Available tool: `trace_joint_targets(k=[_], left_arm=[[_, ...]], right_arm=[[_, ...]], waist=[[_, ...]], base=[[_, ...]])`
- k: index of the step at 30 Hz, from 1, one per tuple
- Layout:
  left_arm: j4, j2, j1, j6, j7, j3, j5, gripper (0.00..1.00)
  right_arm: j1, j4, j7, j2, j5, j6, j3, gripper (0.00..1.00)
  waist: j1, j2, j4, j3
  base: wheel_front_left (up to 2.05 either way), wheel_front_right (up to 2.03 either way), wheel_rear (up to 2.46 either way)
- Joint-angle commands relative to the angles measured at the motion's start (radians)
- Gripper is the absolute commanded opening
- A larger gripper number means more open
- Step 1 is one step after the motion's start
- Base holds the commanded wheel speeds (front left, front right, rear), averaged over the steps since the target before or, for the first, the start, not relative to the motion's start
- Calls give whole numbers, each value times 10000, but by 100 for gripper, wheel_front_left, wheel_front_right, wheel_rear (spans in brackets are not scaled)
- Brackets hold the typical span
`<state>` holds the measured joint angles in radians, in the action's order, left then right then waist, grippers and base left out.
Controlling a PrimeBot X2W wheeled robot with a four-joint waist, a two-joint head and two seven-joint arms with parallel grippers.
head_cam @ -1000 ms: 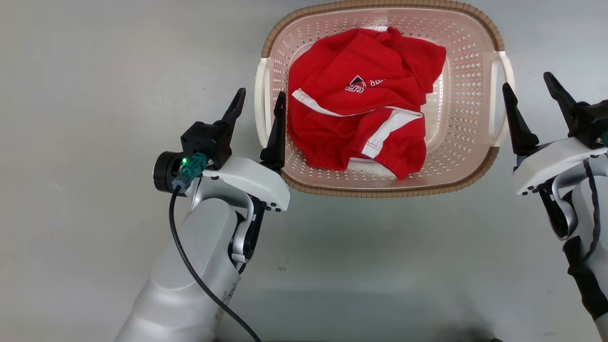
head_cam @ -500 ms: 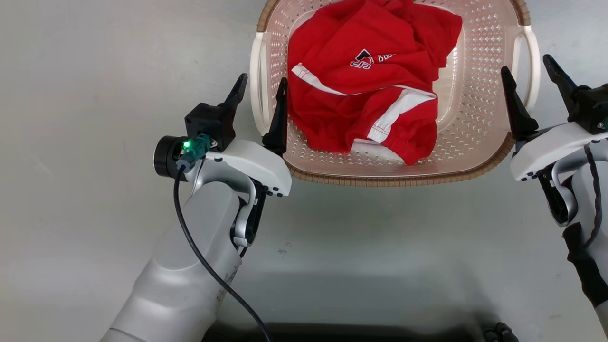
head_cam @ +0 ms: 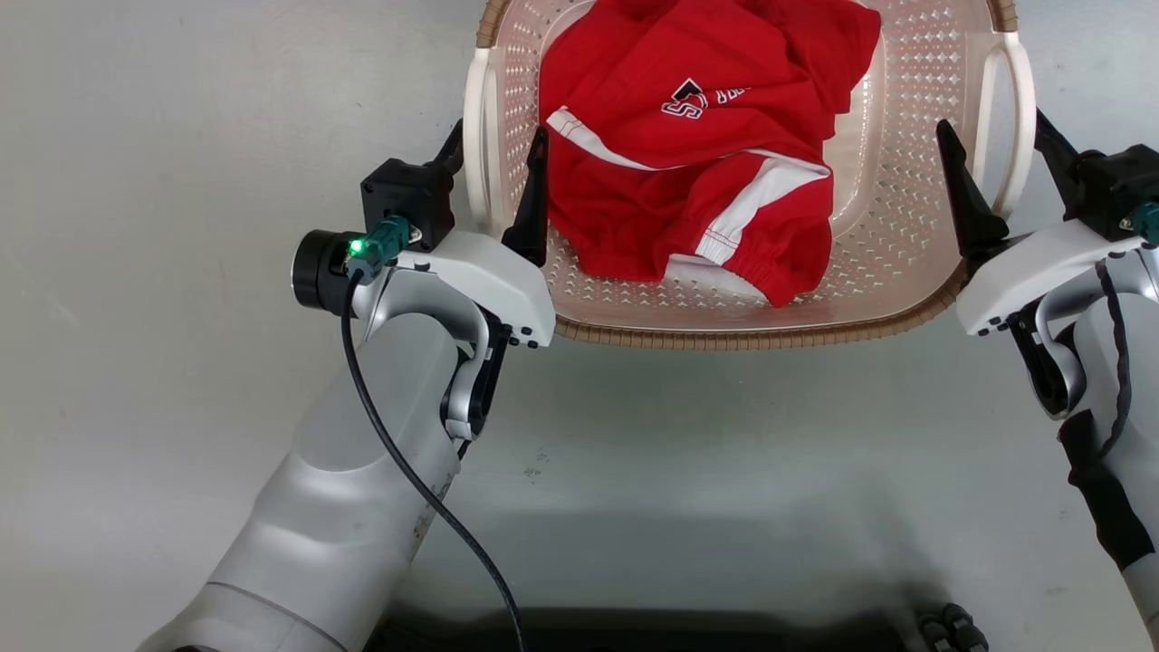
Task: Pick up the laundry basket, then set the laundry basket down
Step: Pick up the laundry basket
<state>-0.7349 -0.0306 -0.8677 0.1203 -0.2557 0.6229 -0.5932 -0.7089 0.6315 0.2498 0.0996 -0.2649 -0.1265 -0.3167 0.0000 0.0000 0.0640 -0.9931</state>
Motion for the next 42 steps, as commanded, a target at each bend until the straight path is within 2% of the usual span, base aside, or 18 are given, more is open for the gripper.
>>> trace_joint_targets(k=[1,12,13,14,15,29,34,42], left_arm=[[33,-196,45,94,-61,-69,-128,100],[-261,-196,-214,143,-61,282,-391,100],[-270,-196,-220,141,-61,296,-404,92],[-276,-196,-226,113,-61,319,-419,37],[-260,-196,-231,78,-61,324,-442,0],[-794,-196,11,3,-61,557,-792,0],[-1271,-196,240,-142,-61,618,-916,0],[-2490,-196,789,-516,-61,726,-1114,0]], right_arm=[[281,-68,120,-62,-115,-42,-212,100],[176,58,120,-103,-229,-42,-446,100],[168,62,120,-101,-241,-42,-453,100],[163,75,120,-101,-257,-42,-447,100],[162,111,120,-103,-281,-42,-437,0],[55,1349,120,-128,-684,-42,-1015,0],[6,2229,120,-223,-912,-42,-1491,0],[-185,3715,-244,-436,-1605,-42,-2315,0]], waist=[[0,0,-12,0],[0,0,-28,0],[0,0,-29,-2],[0,0,-29,-3],[0,0,-25,-1],[0,0,-16,610],[0,0,-81,1412],[0,0,-396,3293]], base=[[0,0,0],[0,0,0],[0,0,0],[0,0,0],[0,0,0],[0,0,0],[0,0,0],[0,0,0]])
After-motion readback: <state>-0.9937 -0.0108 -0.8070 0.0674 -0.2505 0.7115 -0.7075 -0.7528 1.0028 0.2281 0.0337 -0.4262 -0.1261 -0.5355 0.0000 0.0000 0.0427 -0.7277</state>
